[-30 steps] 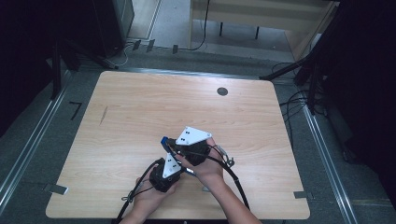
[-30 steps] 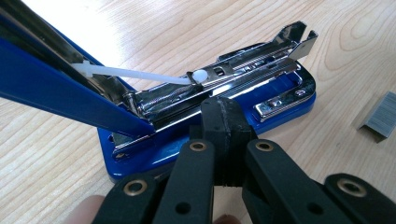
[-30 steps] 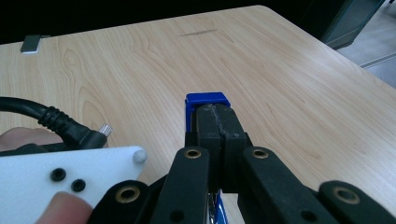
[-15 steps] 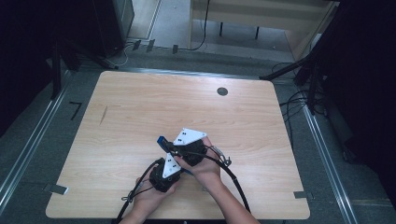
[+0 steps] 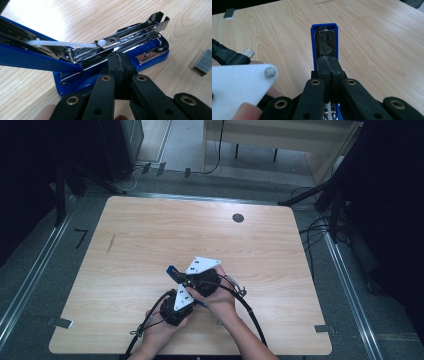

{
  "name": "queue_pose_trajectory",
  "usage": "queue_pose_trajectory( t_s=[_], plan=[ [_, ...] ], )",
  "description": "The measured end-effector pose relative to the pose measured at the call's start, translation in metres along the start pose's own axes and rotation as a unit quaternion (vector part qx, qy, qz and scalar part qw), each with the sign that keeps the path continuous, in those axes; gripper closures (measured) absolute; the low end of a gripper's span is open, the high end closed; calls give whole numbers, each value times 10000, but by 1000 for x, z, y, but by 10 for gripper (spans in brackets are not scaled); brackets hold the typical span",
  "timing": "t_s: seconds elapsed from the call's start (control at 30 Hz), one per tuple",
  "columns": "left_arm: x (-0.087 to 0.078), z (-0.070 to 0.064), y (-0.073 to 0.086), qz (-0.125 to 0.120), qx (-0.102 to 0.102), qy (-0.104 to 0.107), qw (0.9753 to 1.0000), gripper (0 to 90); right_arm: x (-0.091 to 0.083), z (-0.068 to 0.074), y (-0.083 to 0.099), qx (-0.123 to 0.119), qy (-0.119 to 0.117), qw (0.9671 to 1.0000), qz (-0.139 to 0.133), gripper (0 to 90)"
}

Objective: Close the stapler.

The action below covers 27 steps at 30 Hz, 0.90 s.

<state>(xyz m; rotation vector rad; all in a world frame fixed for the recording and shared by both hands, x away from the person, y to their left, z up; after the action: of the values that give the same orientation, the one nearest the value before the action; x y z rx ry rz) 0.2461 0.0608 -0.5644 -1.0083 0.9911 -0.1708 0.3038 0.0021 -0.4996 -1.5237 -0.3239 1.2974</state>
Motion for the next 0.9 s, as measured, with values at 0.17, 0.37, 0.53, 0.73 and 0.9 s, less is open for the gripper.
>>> queue_pose_trajectory(
  t_s=[0.17,0.37,0.53,0.73,0.9],
  plan=[
    [0,0,0,2,2,1,10000,900,3,-2,0,76,-105,9999,-12,900],
    [0,0,0,11,14,-7,10000,900,8,-3,7,41,-30,9997,232,900],
    [0,0,0,18,14,-9,10000,900,12,-6,14,123,-44,9994,326,900],
    [0,0,0,15,17,-14,10000,900,13,-8,13,206,-130,9989,389,900],
    [0,0,0,13,26,-24,10000,900,16,-8,12,185,-124,9987,453,900]
  ],
)
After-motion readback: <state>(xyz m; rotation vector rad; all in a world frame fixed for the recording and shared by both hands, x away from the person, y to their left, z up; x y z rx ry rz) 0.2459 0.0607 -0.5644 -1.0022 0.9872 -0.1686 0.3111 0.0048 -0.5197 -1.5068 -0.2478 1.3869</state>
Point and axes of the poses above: each handheld gripper's, and its own axes: x roughly forward along the jaws, y roughly out of its underside, z roughly to its left, the point moved 5 cm from there along x, roughly forward along the jaws, and after that the axes turned 9 degrees about x, right-handed, at the moved point
